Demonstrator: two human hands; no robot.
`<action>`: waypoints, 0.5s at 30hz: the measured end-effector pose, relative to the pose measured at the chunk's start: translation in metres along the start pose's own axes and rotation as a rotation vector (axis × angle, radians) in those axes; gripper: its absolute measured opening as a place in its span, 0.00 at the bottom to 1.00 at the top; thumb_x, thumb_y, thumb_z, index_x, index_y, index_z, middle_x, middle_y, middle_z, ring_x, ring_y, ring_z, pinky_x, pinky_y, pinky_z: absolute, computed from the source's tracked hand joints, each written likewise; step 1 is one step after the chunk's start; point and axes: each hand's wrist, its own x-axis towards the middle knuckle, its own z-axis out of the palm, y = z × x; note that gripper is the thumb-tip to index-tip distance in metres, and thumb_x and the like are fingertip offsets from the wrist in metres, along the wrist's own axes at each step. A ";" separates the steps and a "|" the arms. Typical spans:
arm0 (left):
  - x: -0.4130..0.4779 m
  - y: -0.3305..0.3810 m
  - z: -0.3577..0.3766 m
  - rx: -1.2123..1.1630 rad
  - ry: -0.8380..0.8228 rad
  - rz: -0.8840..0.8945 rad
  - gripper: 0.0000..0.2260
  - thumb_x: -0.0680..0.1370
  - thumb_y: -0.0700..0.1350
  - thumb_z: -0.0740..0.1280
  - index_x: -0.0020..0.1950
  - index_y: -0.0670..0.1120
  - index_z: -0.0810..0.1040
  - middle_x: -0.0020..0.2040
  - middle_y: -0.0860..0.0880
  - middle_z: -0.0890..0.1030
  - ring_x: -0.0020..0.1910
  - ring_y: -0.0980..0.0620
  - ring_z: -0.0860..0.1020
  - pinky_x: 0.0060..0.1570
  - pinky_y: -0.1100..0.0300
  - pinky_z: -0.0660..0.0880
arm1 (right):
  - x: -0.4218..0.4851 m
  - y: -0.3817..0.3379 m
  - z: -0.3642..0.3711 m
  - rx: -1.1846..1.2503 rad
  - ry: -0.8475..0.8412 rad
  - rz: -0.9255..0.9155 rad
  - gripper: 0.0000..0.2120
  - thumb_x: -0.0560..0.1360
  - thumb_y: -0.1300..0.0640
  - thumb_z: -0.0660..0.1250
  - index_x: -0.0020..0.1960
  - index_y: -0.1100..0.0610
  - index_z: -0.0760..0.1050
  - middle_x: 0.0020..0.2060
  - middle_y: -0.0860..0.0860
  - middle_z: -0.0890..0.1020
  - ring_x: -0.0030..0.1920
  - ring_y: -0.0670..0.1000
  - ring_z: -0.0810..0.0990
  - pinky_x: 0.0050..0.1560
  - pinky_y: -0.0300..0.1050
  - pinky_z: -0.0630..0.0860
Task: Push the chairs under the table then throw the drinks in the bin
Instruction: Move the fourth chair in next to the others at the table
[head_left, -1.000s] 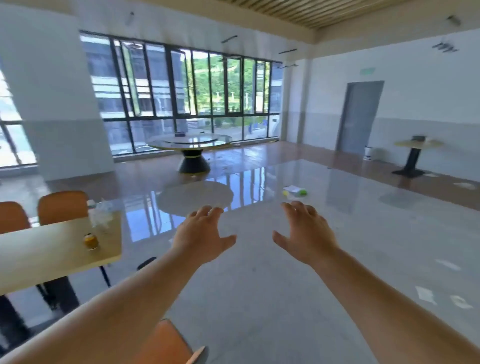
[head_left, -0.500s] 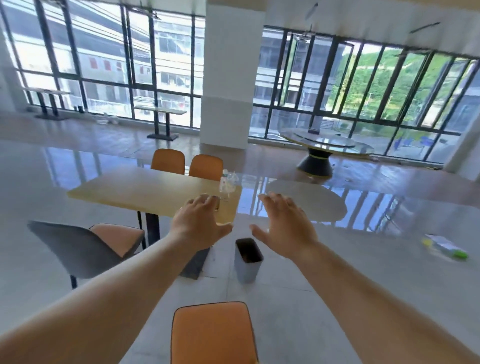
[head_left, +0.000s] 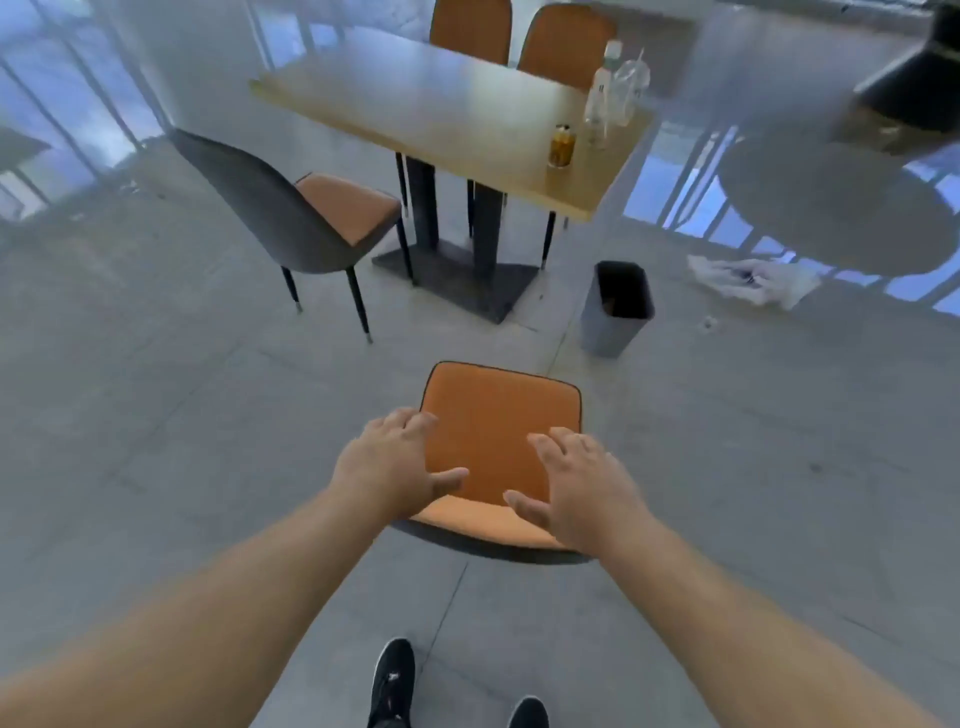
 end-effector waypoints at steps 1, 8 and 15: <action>-0.007 -0.006 0.021 -0.004 -0.064 -0.028 0.45 0.70 0.78 0.62 0.81 0.56 0.60 0.81 0.51 0.62 0.78 0.45 0.62 0.73 0.43 0.69 | -0.003 0.004 0.023 -0.011 -0.096 -0.020 0.44 0.74 0.22 0.55 0.81 0.46 0.54 0.80 0.52 0.61 0.78 0.59 0.61 0.74 0.64 0.65; -0.005 -0.017 0.079 0.073 -0.264 -0.026 0.33 0.75 0.62 0.71 0.78 0.61 0.64 0.78 0.52 0.66 0.79 0.45 0.58 0.74 0.42 0.67 | 0.011 0.014 0.076 -0.053 -0.290 -0.149 0.31 0.75 0.39 0.69 0.75 0.41 0.63 0.70 0.48 0.71 0.62 0.56 0.72 0.56 0.54 0.78; 0.067 -0.031 0.055 0.076 -0.189 -0.009 0.25 0.78 0.51 0.70 0.74 0.59 0.70 0.72 0.51 0.72 0.74 0.44 0.64 0.70 0.46 0.71 | 0.081 0.011 0.053 -0.096 -0.228 -0.188 0.26 0.78 0.41 0.67 0.74 0.41 0.65 0.65 0.47 0.74 0.58 0.55 0.74 0.49 0.49 0.78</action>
